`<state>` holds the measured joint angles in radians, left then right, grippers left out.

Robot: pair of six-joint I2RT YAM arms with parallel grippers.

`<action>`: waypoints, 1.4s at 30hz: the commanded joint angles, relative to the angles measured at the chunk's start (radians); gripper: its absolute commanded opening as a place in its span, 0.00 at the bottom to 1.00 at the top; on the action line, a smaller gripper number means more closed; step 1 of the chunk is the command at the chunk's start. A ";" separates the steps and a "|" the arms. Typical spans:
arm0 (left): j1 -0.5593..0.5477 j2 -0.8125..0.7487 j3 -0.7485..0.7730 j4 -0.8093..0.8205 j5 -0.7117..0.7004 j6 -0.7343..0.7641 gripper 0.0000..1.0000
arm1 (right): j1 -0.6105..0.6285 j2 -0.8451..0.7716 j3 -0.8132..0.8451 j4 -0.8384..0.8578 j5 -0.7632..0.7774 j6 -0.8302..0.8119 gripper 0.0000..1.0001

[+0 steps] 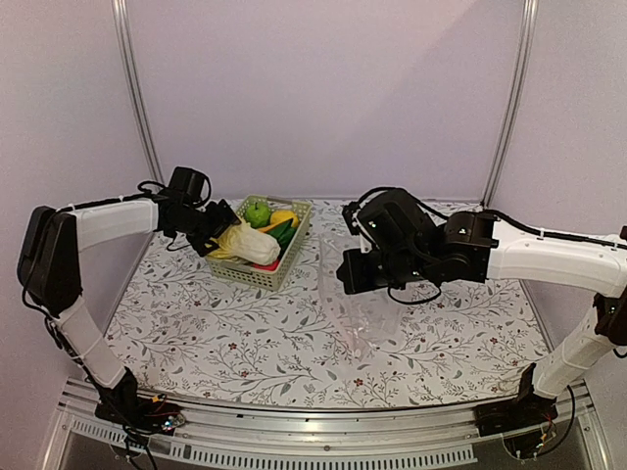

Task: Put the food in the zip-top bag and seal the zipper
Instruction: Pick up the fake vegetable from the bin, then place the fake vegetable in the zipper food storage bag.

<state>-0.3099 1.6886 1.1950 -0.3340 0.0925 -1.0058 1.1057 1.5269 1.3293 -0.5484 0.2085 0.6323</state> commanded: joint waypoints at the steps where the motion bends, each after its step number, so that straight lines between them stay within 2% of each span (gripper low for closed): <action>1: -0.011 0.058 0.031 0.012 -0.010 -0.010 0.89 | -0.006 -0.025 -0.013 0.018 0.001 0.003 0.00; 4: -0.012 0.096 0.043 0.001 0.013 -0.002 0.87 | -0.005 -0.024 -0.010 0.019 0.001 0.000 0.00; 6: -0.012 0.112 0.044 0.000 0.013 0.007 0.78 | -0.006 -0.025 -0.010 0.018 0.002 -0.003 0.00; 9: -0.011 0.107 0.039 0.003 0.001 0.018 0.58 | -0.006 -0.027 -0.013 0.019 0.003 -0.004 0.00; 16: -0.008 0.028 0.021 0.035 -0.008 0.038 0.20 | -0.004 -0.044 -0.016 0.018 0.009 -0.003 0.00; 22: -0.008 -0.129 -0.046 0.185 0.002 0.060 0.00 | -0.005 -0.053 -0.016 0.015 0.015 0.003 0.00; 27: -0.012 -0.273 -0.075 0.301 0.052 0.134 0.00 | -0.011 -0.052 -0.013 0.011 0.020 0.017 0.00; 34: -0.071 -0.478 -0.144 0.521 0.259 0.337 0.00 | -0.050 -0.044 -0.001 0.026 -0.031 0.056 0.00; 38: -0.163 -0.576 -0.184 0.581 0.379 0.480 0.00 | -0.081 -0.042 0.026 0.036 -0.085 0.066 0.00; 42: -0.320 -0.641 -0.203 0.585 0.385 0.606 0.00 | -0.094 -0.042 0.059 0.045 -0.143 0.066 0.00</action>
<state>-0.5072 1.0954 1.0191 0.1848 0.4026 -0.5812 1.0248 1.4998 1.3354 -0.5293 0.1390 0.6846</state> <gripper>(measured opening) 0.115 0.004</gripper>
